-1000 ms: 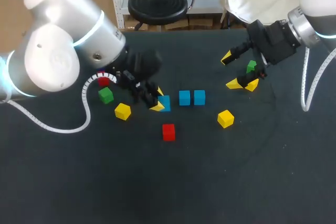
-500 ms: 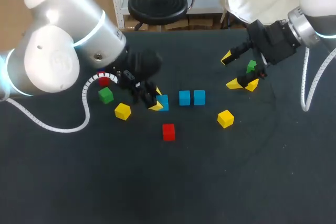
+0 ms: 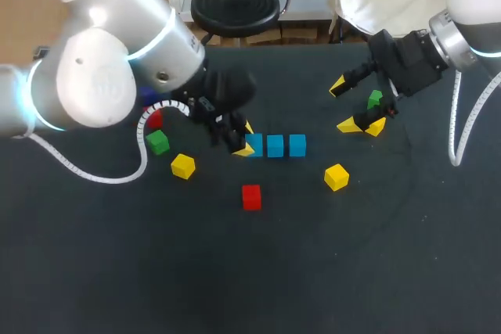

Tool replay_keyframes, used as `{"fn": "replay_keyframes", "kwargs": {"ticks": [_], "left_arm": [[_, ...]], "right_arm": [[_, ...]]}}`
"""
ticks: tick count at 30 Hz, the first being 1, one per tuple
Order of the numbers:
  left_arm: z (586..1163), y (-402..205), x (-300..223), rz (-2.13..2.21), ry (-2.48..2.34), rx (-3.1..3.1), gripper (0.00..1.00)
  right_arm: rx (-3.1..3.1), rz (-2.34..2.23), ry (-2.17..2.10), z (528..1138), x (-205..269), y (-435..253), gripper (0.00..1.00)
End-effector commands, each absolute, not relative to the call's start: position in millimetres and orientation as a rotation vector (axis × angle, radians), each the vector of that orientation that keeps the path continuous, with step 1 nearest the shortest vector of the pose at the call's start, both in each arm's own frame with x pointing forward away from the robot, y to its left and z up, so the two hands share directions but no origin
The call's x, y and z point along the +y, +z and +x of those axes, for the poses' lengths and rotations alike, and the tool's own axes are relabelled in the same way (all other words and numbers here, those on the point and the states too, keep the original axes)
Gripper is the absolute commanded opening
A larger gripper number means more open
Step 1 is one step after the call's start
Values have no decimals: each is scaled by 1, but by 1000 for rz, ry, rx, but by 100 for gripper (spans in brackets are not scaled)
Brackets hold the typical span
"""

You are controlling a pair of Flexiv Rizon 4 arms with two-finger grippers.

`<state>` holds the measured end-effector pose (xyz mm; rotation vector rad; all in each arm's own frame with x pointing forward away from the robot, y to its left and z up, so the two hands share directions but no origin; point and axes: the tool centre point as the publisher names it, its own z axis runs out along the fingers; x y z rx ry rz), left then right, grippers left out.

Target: Place the blue cubes, place green cubes on the blue cubes, place the yellow cubes on the green cubes, then place the red cubes on the yellow cubes, and place purple cube on the red cubes.

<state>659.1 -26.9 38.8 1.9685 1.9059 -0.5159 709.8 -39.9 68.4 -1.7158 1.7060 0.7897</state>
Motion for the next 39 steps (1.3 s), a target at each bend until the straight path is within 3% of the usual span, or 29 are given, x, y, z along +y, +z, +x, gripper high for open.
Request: {"fn": "replay_keyframes", "kwargs": {"ticks": [1, 39], "left_arm": [[667, 24, -26, 1971, -535, 1909, 0], [693, 0, -21, 1916, -578, 1971, 0]], "right_arm": [[1706, -1715, 789, 710, -40, 68, 100], [1706, -1715, 789, 710, -40, 68, 100]]}}
